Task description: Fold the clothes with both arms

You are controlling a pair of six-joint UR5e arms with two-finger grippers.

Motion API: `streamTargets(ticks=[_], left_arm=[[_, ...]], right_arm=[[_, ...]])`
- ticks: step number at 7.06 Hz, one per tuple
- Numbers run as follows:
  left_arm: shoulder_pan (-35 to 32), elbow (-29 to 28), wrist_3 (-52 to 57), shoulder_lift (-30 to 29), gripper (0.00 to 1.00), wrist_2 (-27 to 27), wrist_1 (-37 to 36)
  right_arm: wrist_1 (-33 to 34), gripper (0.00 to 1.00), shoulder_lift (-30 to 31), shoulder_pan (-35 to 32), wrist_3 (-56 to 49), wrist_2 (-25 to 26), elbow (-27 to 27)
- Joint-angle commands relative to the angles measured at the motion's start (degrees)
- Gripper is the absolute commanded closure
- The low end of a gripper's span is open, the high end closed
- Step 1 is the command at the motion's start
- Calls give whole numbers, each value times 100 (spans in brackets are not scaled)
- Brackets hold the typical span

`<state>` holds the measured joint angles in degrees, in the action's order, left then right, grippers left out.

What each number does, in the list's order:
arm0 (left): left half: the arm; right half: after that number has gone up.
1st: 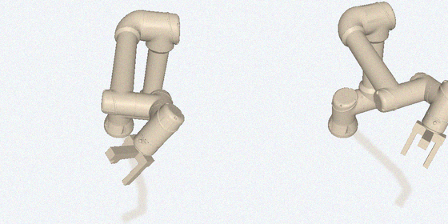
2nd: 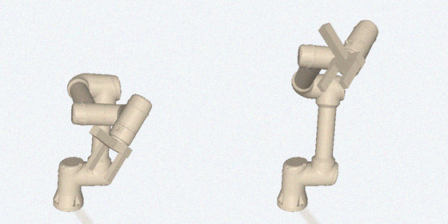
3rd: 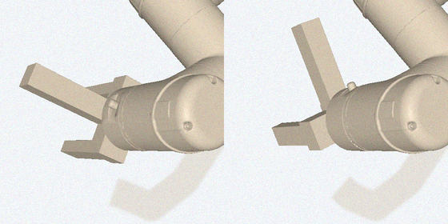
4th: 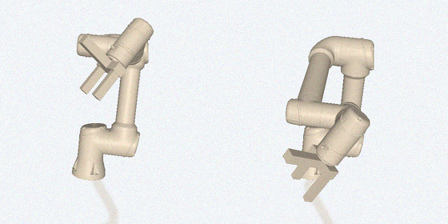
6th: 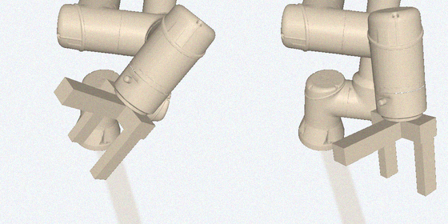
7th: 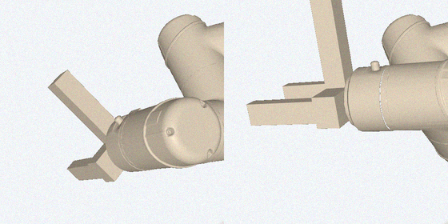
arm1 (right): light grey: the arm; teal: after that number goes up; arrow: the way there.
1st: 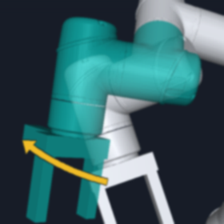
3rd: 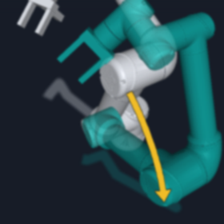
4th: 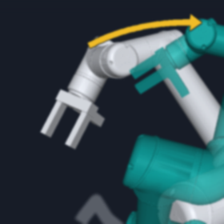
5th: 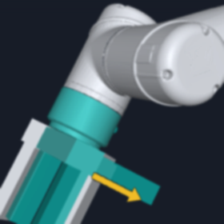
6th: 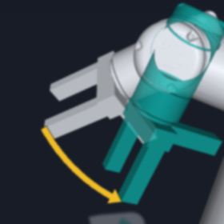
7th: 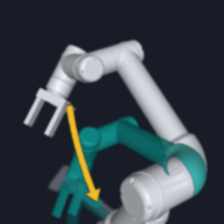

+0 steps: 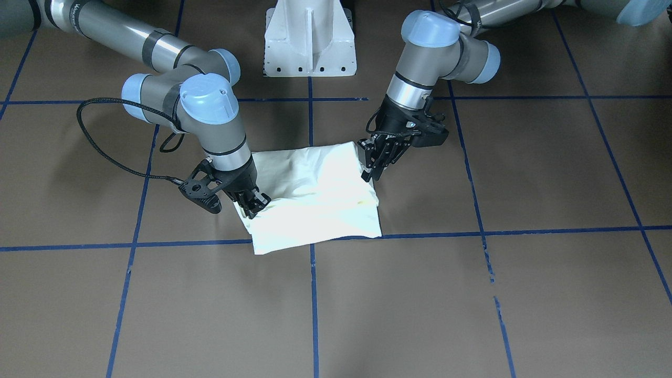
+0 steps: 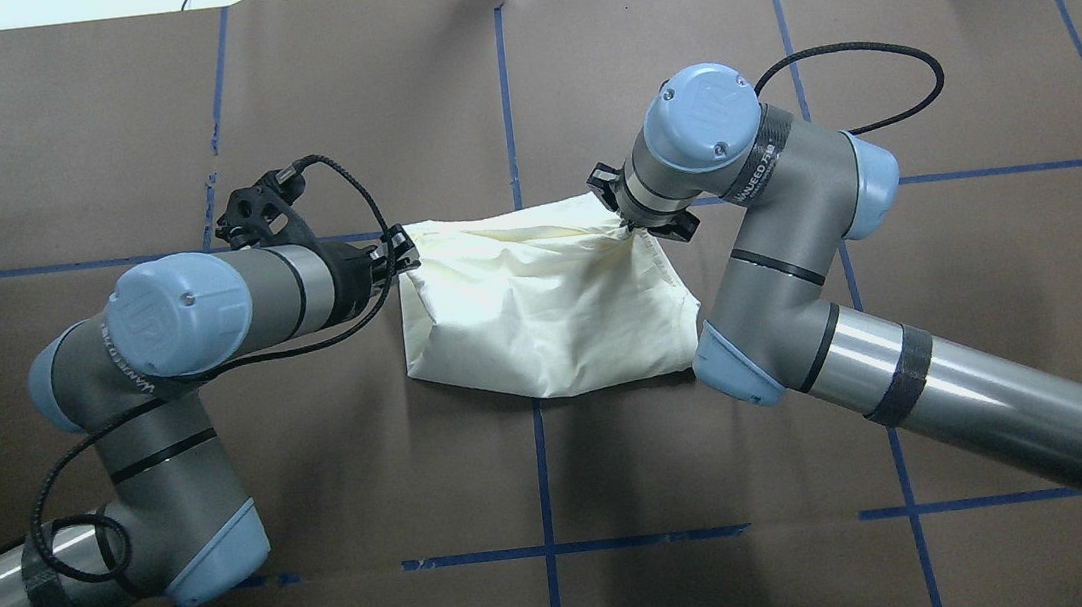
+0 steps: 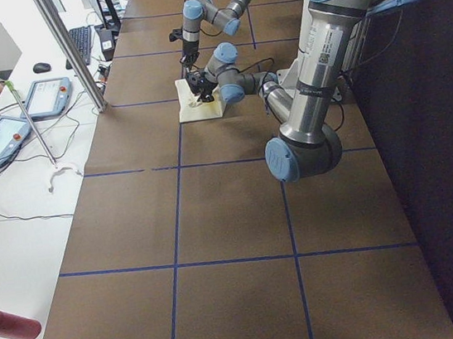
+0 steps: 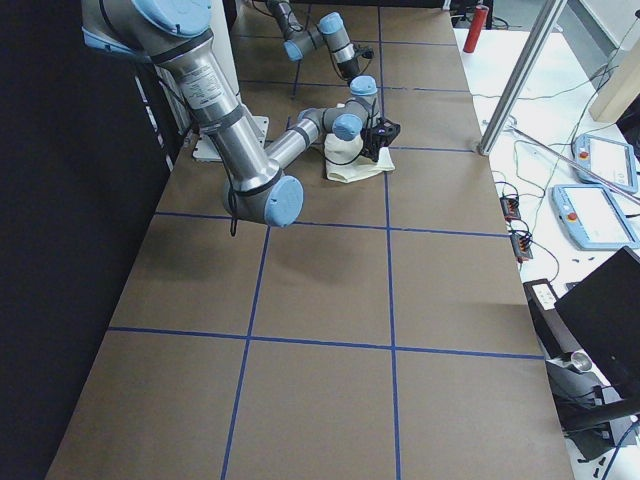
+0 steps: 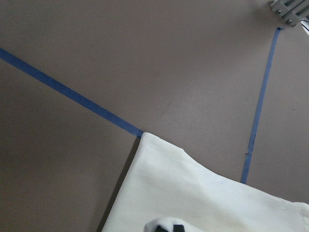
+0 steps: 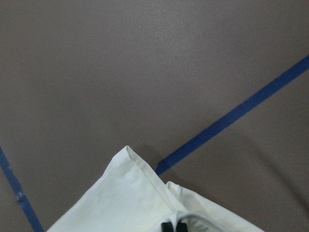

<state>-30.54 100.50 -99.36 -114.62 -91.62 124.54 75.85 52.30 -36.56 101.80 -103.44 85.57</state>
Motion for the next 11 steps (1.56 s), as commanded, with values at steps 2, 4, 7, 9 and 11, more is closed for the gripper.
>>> streamTargets(ticks=[2,4,7,9,11], left_arm=[[13,-73,373,581,100,-233,931],[57,-703,373,433,100,-242,1813],[127,-1075,391,300,100,-611,2459],[328,-1331,391,256,100,-620,2960],[417,-1366,409,229,100,-1431,3232]], right_arm=[[0,100,17,-9,7,-36,-5],[0,100,17,-9,7,-27,-5],[0,100,8,-9,7,-36,4],[0,100,8,-9,16,-36,4],[-9,100,-1,-9,24,-36,13]])
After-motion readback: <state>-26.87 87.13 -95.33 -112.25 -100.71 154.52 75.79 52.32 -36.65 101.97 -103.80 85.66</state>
